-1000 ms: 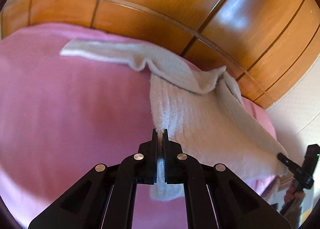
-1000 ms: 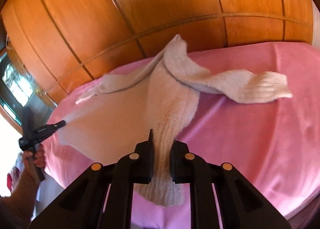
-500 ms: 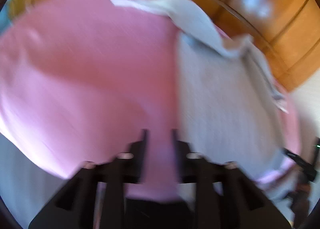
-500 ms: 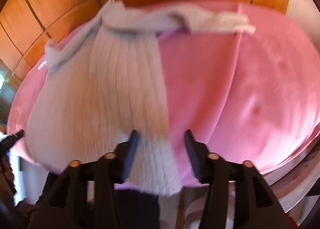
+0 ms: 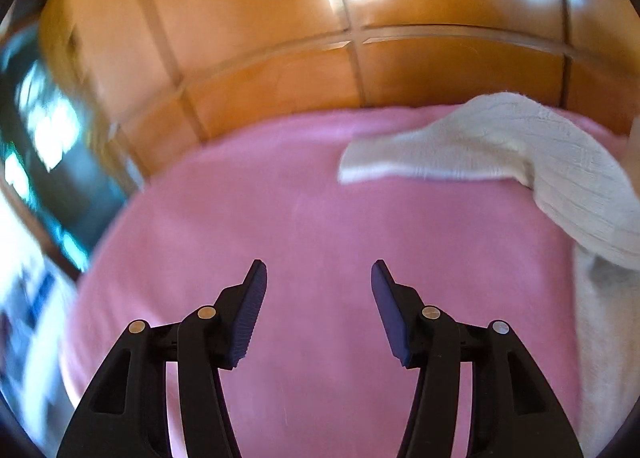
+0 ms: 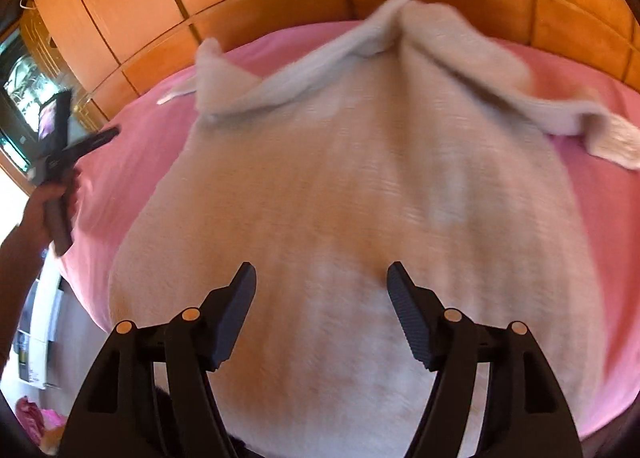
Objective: Fold small clothes
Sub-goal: 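Grasp a sleeve cuff with the left gripper and pull it outward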
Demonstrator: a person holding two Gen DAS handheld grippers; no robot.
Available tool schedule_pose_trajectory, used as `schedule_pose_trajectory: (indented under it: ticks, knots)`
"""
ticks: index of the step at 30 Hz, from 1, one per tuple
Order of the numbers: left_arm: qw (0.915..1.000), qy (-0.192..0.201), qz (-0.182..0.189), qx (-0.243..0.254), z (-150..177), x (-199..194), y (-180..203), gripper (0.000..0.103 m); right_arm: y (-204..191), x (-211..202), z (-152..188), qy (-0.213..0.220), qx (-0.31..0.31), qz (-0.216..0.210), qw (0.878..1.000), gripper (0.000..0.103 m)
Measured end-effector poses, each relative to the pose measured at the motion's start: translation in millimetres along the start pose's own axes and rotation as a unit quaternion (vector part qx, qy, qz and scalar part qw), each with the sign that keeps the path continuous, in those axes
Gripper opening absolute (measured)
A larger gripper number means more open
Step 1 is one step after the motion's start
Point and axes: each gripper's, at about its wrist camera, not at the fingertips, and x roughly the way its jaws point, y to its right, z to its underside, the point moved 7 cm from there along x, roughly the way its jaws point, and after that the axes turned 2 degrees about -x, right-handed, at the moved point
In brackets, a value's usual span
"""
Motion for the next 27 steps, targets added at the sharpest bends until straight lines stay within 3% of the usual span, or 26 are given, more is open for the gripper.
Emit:
schedule_pose_trajectory:
  ticks: [3,6,14,15,16,17,20,24,27]
  knots:
    - [0.9951,0.029,-0.024,0.091,-27.8,31.4,19.6,0.053,-0.7,12.5,-10.1,-0.001,0.002,-0.012,1.000,0.068]
    - [0.9889,0.028,-0.034,0.142,-41.4,66.9,33.7,0.053,-1.6,20.9,-23.4,-0.004,0.019,-0.028,0.999,0.068]
    - [0.9783,0.023,-0.031,0.203,-68.5,141.8,54.6,0.052,2.9,32.0,-39.1,-0.011,0.027,-0.036,0.999,0.068]
    - [0.9798,0.019,-0.020,0.198,-70.8,145.9,56.1,0.034,3.1,33.2,-39.9,-0.010,0.028,-0.037,0.999,0.068]
    - [0.9814,0.001,0.003,0.192,-70.7,151.3,58.6,0.004,3.6,35.6,-42.4,-0.009,0.030,-0.040,0.999,0.069]
    - [0.9812,-0.016,0.009,0.192,-70.0,155.7,60.5,0.003,3.8,38.6,-45.3,-0.009,0.031,-0.041,0.999,0.069]
    - [0.9844,-0.010,0.015,0.175,-73.2,141.3,55.7,0.002,1.6,47.2,-57.3,-0.003,0.028,-0.044,0.999,0.069]
    - [0.9913,0.013,0.063,0.114,-80.5,83.5,25.6,0.001,-1.2,58.7,-74.1,0.004,0.012,-0.045,0.999,0.069]
    - [0.9926,0.033,0.075,0.090,-83.2,37.4,-0.2,0.001,-8.1,70.5,-84.2,0.006,0.000,-0.044,0.999,0.068]
